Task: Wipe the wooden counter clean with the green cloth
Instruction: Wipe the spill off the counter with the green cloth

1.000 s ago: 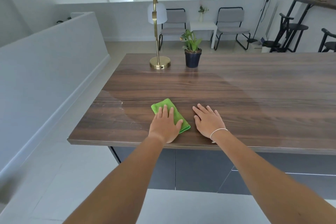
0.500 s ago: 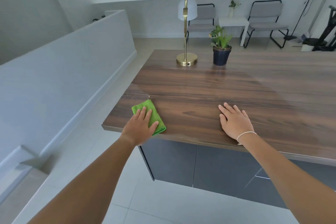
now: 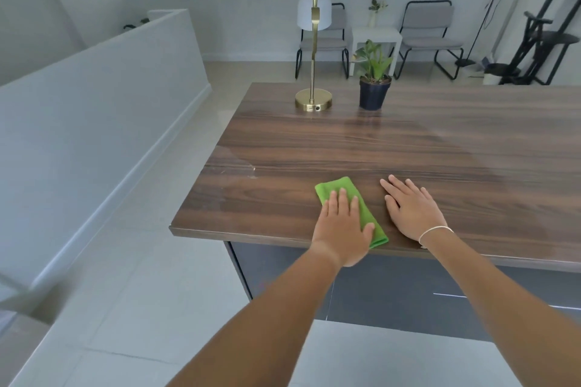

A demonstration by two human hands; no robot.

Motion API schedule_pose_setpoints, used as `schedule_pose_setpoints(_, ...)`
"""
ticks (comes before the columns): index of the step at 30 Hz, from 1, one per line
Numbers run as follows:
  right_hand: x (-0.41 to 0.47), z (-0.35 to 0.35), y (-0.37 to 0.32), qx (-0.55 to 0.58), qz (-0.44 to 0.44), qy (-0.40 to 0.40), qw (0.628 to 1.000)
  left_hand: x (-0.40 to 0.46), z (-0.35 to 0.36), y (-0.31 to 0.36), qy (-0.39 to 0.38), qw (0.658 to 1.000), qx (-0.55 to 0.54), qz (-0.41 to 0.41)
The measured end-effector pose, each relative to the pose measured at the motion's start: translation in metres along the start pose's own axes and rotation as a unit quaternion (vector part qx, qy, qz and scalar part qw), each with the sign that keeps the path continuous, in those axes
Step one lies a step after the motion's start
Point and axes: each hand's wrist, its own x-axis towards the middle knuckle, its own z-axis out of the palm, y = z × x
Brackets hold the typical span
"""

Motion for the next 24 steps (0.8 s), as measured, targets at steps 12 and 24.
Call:
schedule_pose_setpoints(12, 0.007, -0.001, -0.008, 0.008, 0.033, -0.014, 0.999, -0.03, -0.036, -0.191, 0.029, 0.991, -0.015, -0.128)
schedule_pose_setpoints(24, 0.019, 0.005, -0.054, 0.018, 0.039, -0.013, 0.999, 0.027, -0.035, -0.167, 0.012, 0.996, 0.027, -0.079)
